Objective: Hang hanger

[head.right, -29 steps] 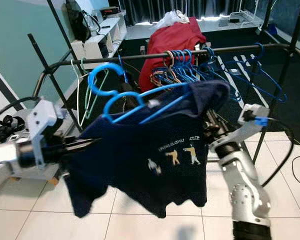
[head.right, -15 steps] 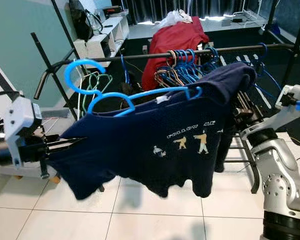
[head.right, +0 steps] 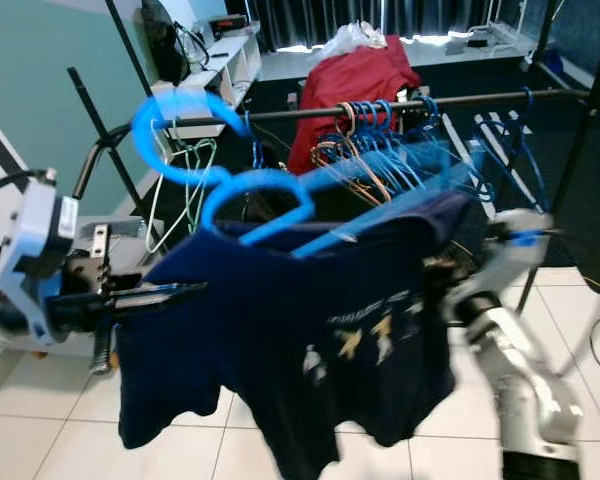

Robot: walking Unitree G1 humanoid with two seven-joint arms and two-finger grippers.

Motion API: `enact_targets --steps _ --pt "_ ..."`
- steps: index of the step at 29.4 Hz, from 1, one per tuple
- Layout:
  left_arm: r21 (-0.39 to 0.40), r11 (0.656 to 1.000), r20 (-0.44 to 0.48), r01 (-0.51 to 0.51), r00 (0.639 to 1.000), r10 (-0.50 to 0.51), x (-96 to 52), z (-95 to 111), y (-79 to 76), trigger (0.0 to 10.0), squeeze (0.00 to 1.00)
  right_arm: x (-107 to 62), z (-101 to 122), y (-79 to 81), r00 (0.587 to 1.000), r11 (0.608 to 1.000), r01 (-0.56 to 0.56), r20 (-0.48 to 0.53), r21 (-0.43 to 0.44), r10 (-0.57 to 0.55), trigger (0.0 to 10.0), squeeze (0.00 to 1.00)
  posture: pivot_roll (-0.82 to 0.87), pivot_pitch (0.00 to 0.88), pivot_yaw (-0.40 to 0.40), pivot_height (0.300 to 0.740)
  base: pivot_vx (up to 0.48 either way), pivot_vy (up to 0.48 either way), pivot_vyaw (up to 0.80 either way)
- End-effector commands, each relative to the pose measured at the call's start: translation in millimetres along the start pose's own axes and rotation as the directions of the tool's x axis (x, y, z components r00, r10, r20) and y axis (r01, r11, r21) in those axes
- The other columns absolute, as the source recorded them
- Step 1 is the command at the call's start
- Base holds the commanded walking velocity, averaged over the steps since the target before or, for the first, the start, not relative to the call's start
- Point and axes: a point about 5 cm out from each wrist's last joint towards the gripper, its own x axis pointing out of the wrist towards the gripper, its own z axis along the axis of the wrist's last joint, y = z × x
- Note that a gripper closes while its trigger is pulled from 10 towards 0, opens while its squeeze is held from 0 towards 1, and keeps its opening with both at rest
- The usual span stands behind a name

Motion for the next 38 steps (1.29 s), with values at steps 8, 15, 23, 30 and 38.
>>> enact_targets --steps 8,15,23,30,38 --pt "-0.034 0.990 0.116 -0.134 0.984 0.137 10.2 -6 11.2 10.0 0.00 6.0 -20 41.6 0.978 0.980 -0.189 -0.075 0.070 0.194 0.0 0.00 -0.10 0.000 0.085 0.740 0.000 0.000 0.00" --pt "0.110 0.984 -0.150 -0.142 0.976 0.158 13.4 -34 14.1 10.0 0.00 -31.3 -27 74.1 0.778 0.800 -0.597 -0.200 0.058 0.595 10.0 1.00 -0.10 0.000 0.085 0.740 0.000 0.000 0.00" --pt "0.305 0.952 -0.501 0.006 0.851 0.156 -11.5 -56 28.7 10.0 0.00 -83.5 -38 34.6 0.663 0.781 -0.624 -0.514 0.023 0.545 10.0 1.00 -0.10 0.000 0.094 0.740 0.000 0.000 0.00" --pt "0.398 0.912 -0.629 0.099 0.754 0.192 -21.8 -63 47.1 10.0 0.00 -101.0 -26 12.6 0.695 0.823 -0.563 -0.582 -0.076 0.422 10.0 1.00 -0.10 0.000 0.111 0.740 0.000 0.000 0.00" --pt "0.348 0.804 -0.751 0.482 0.657 -0.069 -2.7 -48 40.5 10.0 0.00 -87.6 107 26.7 0.806 0.737 -0.561 -0.044 -0.377 0.591 10.0 0.00 -0.09 0.000 0.109 0.740 0.000 0.000 0.00"
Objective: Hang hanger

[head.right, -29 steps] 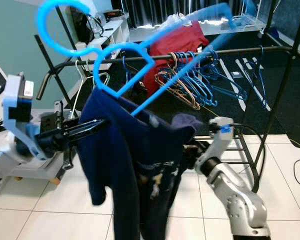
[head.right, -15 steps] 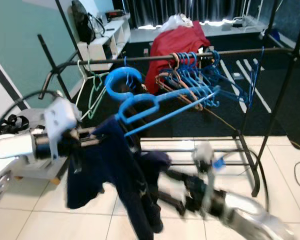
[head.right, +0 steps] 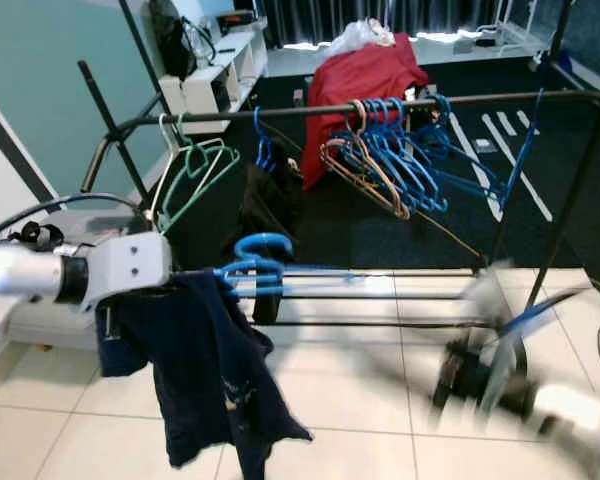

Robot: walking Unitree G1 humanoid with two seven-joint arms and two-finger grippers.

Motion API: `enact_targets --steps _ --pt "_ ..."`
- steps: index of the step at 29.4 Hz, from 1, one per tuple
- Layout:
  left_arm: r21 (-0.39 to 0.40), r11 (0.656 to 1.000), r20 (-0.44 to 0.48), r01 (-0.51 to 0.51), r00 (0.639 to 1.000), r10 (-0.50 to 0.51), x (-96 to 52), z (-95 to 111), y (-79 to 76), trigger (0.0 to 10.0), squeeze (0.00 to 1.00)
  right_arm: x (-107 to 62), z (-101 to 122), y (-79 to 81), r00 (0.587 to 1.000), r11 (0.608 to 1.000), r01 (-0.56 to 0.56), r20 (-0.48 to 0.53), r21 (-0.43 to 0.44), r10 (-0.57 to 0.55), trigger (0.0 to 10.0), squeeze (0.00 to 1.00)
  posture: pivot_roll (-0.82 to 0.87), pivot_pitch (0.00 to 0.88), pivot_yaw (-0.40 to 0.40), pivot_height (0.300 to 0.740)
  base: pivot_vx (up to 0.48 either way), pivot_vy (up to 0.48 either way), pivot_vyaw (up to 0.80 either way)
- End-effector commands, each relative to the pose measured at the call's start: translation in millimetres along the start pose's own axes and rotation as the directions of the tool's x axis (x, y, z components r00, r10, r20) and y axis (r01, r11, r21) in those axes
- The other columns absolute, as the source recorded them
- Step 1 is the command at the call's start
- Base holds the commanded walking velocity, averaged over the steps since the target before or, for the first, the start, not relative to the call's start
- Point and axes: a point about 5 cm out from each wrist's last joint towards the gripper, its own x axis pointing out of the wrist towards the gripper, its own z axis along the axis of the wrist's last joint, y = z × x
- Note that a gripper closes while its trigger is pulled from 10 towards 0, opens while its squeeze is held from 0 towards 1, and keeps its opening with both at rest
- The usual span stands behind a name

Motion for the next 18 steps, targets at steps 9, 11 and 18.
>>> enact_targets --steps 9,11,18 --pt "0.135 0.965 0.093 0.224 0.967 -0.237 9.4 33 2.3 10.0 0.00 18.5 -16 23.3 0.964 0.971 -0.236 -0.117 0.030 0.238 10.0 0.00 -0.10 0.000 0.113 0.740 0.000 0.000 0.00" --pt "0.156 0.960 0.099 0.235 0.963 -0.252 13.0 36 3.0 10.0 0.00 24.2 -23 32.2 0.947 0.955 -0.290 -0.123 0.065 0.296 10.0 0.00 -0.10 0.000 0.113 0.740 0.000 0.000 0.00" --pt "0.209 0.943 0.141 0.260 0.946 -0.292 21.9 48 5.4 10.0 0.00 28.5 -49 60.8 0.843 0.873 -0.441 -0.237 0.208 0.483 10.0 0.00 -0.11 0.000 0.112 0.740 0.000 0.000 0.00"
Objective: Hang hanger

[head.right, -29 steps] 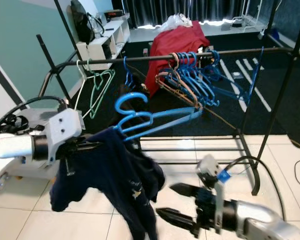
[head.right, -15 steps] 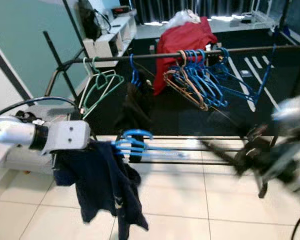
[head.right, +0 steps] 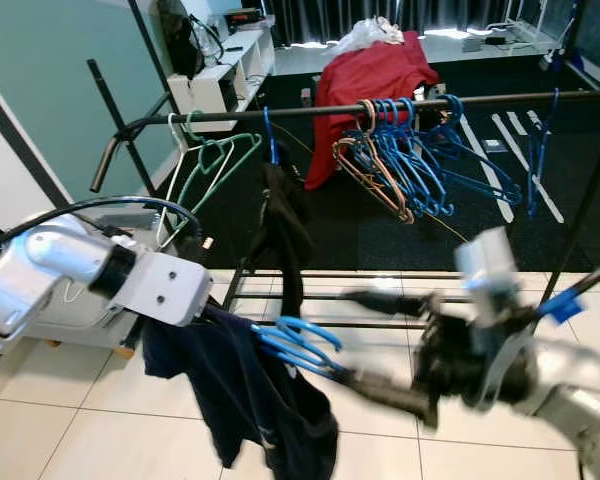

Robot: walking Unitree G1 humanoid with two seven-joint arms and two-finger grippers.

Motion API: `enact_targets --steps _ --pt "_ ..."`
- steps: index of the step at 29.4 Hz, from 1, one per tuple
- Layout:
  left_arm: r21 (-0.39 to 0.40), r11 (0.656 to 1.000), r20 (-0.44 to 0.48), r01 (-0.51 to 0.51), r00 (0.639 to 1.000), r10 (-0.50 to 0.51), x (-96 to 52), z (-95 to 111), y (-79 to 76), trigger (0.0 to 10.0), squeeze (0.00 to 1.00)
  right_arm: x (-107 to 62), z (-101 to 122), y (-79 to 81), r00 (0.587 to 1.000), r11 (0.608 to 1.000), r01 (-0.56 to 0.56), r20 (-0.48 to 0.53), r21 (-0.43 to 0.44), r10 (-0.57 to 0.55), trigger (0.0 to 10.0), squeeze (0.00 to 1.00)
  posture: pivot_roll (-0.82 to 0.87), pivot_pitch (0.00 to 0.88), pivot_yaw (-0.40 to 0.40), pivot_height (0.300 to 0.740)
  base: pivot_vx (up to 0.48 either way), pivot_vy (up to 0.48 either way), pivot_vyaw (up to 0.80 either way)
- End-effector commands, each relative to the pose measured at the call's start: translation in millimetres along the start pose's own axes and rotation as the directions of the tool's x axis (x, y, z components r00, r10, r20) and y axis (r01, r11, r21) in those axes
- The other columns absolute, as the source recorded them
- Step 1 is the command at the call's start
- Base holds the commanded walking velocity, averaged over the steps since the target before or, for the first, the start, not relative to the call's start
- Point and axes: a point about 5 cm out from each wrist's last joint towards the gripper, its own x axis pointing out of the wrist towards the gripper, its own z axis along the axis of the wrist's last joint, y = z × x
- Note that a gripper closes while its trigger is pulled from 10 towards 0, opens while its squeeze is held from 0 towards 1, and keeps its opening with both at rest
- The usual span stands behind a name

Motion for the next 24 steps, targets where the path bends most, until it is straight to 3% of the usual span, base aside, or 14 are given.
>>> enact_targets --steps 1,9,10,24 --pt "0.021 1.000 0.013 0.011 1.000 -0.011 0.0 4 3.1 10.0 0.00 3.9 -6 3.0 0.998 1.000 -0.017 -0.059 0.000 0.017 10.0 0.00 -0.11 0.000 0.112 0.740 0.000 0.000 0.00" --pt "0.025 0.999 0.061 0.025 0.998 -0.026 3.0 12 3.7 10.0 0.00 6.6 -16 -9.9 0.987 0.997 0.066 -0.145 -0.047 -0.072 10.0 0.00 -0.11 0.000 0.108 0.740 0.000 0.000 0.00" --pt "0.030 0.999 0.067 0.029 0.997 -0.031 3.4 14 3.9 10.0 0.00 8.4 -18 -13.5 0.982 0.994 0.087 -0.161 -0.063 -0.096 0.0 0.00 -0.11 0.000 0.107 0.740 0.000 0.000 0.00" --pt "0.085 0.996 0.112 0.031 0.993 -0.041 3.9 30 6.4 10.0 0.00 15.8 -24 -28.7 0.955 0.969 0.196 -0.195 -0.152 -0.224 0.0 0.00 -0.12 0.000 0.104 0.740 0.000 0.000 0.00"
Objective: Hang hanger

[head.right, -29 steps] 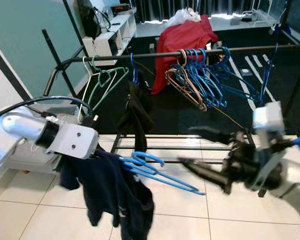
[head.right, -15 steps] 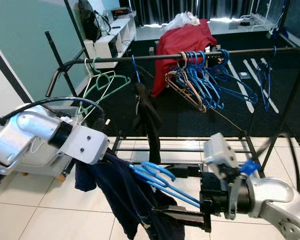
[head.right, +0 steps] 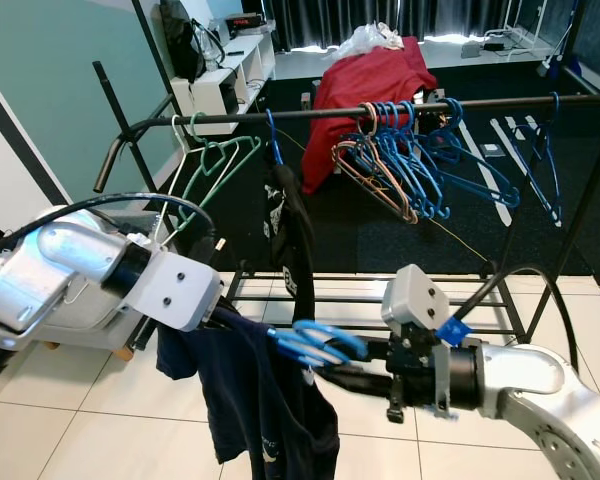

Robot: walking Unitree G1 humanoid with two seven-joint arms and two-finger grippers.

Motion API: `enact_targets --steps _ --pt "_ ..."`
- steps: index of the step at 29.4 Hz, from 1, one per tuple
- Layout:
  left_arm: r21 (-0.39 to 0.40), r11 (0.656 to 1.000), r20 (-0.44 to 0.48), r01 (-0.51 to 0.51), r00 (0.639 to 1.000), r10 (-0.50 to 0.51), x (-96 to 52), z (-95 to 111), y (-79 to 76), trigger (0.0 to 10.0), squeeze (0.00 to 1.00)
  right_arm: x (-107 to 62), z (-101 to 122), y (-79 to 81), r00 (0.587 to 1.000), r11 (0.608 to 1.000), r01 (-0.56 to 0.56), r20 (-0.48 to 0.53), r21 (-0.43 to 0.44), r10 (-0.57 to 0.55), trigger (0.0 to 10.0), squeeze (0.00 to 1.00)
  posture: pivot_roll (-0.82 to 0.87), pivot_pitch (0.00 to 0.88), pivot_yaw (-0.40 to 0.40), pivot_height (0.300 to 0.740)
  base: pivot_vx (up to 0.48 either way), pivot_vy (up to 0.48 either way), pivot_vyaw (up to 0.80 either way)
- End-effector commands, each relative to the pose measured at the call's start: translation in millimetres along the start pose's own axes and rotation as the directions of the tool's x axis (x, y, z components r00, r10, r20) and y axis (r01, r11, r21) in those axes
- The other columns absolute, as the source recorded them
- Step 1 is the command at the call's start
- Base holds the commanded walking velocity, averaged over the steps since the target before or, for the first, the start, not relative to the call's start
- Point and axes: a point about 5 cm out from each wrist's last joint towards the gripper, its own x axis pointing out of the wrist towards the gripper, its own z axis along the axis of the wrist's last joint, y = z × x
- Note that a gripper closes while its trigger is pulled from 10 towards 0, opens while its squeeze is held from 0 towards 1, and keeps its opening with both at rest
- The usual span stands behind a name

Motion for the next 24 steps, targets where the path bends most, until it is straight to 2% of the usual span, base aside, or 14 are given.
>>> enact_targets --steps 1,5,6,7,8,12,14,19,20,22,23,24 --pt "0.068 0.998 0.059 0.011 0.998 -0.015 1.7 16 1.4 10.0 0.00 4.2 -3 -2.5 1.000 1.000 0.029 0.001 -0.005 -0.029 0.0 0.00 -0.12 0.000 0.104 0.740 0.000 0.000 0.00" --pt "0.070 0.997 0.077 0.013 0.997 -0.019 3.2 19 0.7 10.0 0.00 5.9 -3 -2.7 1.000 1.000 0.026 0.005 -0.006 -0.026 0.0 0.00 -0.12 0.000 0.102 0.740 0.000 0.000 0.00" --pt "0.049 0.999 0.100 0.024 0.995 -0.028 4.1 22 -0.1 10.0 0.15 6.6 -3 -3.2 1.000 1.000 0.028 0.010 -0.008 -0.028 0.0 0.00 -0.11 0.000 0.100 0.740 0.000 0.000 0.00" --pt "0.049 0.999 0.100 0.024 0.995 -0.028 4.1 22 -0.1 10.0 0.15 6.6 -3 -3.2 1.000 1.000 0.028 0.010 -0.008 -0.028 0.0 0.00 -0.11 0.000 0.100 0.740 0.000 0.000 0.00" --pt "0.005 1.000 0.148 0.031 0.988 -0.031 3.7 27 1.2 10.0 1.00 7.8 -2 -4.6 0.999 0.999 0.038 0.020 -0.013 -0.038 0.0 0.00 -0.12 0.000 0.101 0.740 0.000 0.000 0.00" --pt "0.005 1.000 0.181 0.007 0.983 -0.008 2.3 33 5.5 10.0 1.00 9.2 -1 -5.3 0.998 0.999 0.046 0.031 -0.018 -0.045 0.0 0.00 -0.11 0.000 0.101 0.740 0.000 0.000 0.00" --pt "0.013 0.998 0.214 -0.058 0.975 0.054 -1.8 37 14.1 10.0 1.00 11.0 0 -6.3 0.997 0.998 0.059 0.047 -0.025 -0.058 0.0 0.00 -0.11 0.000 0.103 0.740 0.000 0.000 0.00" --pt "0.015 0.993 0.232 -0.116 0.966 0.109 -7.1 38 20.9 10.0 1.00 11.9 0 -7.7 0.996 0.997 0.075 0.057 -0.033 -0.073 0.0 0.00 -0.11 0.000 0.103 0.740 0.000 0.000 0.00" --pt "-0.018 0.978 0.272 -0.208 0.940 0.205 -20.4 40 30.7 10.0 1.00 10.7 1 -11.1 0.992 0.993 0.108 0.072 -0.038 -0.105 0.0 0.00 -0.12 0.000 0.107 0.740 0.000 0.000 0.00" --pt "-0.018 0.978 0.272 -0.208 0.940 0.205 -20.4 40 30.7 10.0 1.00 10.7 1 -11.1 0.992 0.993 0.108 0.072 -0.038 -0.105 0.0 0.00 -0.12 0.000 0.107 0.740 0.000 0.000 0.00" --pt "-0.068 0.947 0.315 -0.313 0.894 0.318 -38.2 41 40.8 10.0 0.98 8.0 3 -16.2 0.985 0.988 0.151 0.088 -0.044 -0.146 0.0 0.00 -0.12 0.000 0.107 0.740 0.000 0.000 0.00" --pt "-0.068 0.947 0.315 -0.313 0.894 0.318 -38.2 41 40.8 10.0 0.98 8.0 3 -16.2 0.985 0.988 0.151 0.088 -0.044 -0.146 0.0 0.00 -0.12 0.000 0.107 0.740 0.000 0.000 0.00"
